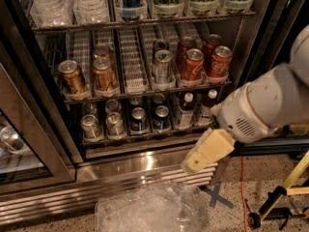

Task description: Pick 7up can from bottom shelf of fridge

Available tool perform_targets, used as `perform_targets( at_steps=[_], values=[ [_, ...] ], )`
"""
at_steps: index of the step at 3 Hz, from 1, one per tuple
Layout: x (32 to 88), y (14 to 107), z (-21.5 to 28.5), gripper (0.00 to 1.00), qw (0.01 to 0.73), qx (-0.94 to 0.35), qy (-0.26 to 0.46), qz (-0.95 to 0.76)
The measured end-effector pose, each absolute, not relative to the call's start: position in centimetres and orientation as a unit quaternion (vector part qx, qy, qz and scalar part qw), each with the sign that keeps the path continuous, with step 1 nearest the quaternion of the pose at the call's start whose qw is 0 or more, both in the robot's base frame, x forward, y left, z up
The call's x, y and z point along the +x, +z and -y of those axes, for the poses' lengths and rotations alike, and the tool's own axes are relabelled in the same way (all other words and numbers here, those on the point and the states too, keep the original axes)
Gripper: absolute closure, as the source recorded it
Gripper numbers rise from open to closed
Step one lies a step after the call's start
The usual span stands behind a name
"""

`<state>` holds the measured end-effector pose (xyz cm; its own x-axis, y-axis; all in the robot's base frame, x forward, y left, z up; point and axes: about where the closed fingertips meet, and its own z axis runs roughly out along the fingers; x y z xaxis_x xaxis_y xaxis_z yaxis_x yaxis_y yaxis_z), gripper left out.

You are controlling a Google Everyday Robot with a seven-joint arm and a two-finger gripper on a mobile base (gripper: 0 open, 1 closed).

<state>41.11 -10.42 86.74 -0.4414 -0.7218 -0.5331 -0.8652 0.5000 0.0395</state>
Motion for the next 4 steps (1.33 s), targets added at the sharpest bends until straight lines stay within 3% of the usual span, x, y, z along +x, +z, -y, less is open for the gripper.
perform_targets(
  at_steps=[3,4],
  values=[
    [42.3,83.9,7.9,0.00,0.263,-0.434,0.175,-0.844],
    [41.9,79.8,1.8,0.00,0.263,-0.387,0.226,-0.855]
  ],
)
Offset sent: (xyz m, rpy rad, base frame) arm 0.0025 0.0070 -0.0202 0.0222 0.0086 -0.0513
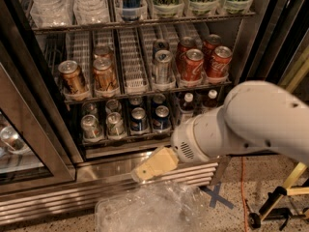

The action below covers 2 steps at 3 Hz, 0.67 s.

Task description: Pick 7up can from bottom shelf of fridge

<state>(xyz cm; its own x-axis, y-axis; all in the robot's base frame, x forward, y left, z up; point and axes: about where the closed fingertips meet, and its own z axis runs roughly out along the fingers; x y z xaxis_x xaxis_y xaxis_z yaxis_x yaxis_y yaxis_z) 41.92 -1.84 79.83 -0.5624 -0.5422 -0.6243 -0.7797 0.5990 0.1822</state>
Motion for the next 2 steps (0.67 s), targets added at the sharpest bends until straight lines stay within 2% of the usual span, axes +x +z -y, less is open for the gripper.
perform_targets(
  at_steps=[1,2],
  values=[
    [40.4,76.0,-3.1,0.00,0.249,-0.334,0.248,-0.875],
    [39.2,73.5,-5.6,0.00,0.263,-0.292,0.229,-0.890]
  ],
)
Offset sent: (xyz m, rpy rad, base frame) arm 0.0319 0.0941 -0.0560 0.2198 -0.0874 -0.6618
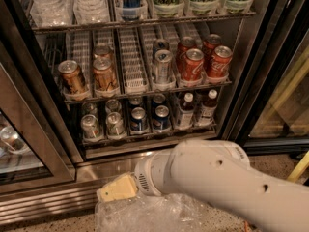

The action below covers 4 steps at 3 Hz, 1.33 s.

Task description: Pick 7up can from bottom shelf of fridge

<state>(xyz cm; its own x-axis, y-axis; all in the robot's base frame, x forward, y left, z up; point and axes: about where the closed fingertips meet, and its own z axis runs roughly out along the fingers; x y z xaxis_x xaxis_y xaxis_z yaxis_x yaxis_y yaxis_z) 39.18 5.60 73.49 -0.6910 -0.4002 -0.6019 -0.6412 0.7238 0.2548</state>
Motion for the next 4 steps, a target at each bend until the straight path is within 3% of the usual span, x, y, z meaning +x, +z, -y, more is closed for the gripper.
perform_targets(
  at_steps=[2,4],
  values=[
    [40.5,73.8,-5.6,0.00,0.286,-0.245,0.234,-0.896],
    [42.8,69.9,-10.9,0.00,0.288,-0.152,0.319,-0.890]
  ],
)
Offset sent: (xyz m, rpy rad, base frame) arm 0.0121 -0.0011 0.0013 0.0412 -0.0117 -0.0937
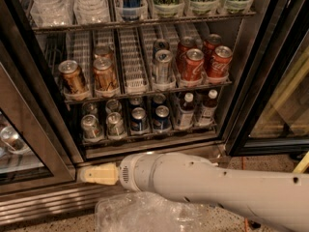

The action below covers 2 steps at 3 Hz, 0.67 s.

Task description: Pick 7up can from bottom shelf of fridge

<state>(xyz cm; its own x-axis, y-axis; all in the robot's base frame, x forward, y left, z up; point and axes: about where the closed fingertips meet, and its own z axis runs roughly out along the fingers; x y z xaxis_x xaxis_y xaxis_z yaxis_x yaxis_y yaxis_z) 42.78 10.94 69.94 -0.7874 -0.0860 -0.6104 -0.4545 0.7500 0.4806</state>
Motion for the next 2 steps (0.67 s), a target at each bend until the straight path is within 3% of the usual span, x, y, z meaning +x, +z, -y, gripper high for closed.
perform_targets(
  at_steps=[2],
  values=[
    [45.5,65.3,-13.2,0.00,0.296,-0.018,0.332,-0.896]
  ],
)
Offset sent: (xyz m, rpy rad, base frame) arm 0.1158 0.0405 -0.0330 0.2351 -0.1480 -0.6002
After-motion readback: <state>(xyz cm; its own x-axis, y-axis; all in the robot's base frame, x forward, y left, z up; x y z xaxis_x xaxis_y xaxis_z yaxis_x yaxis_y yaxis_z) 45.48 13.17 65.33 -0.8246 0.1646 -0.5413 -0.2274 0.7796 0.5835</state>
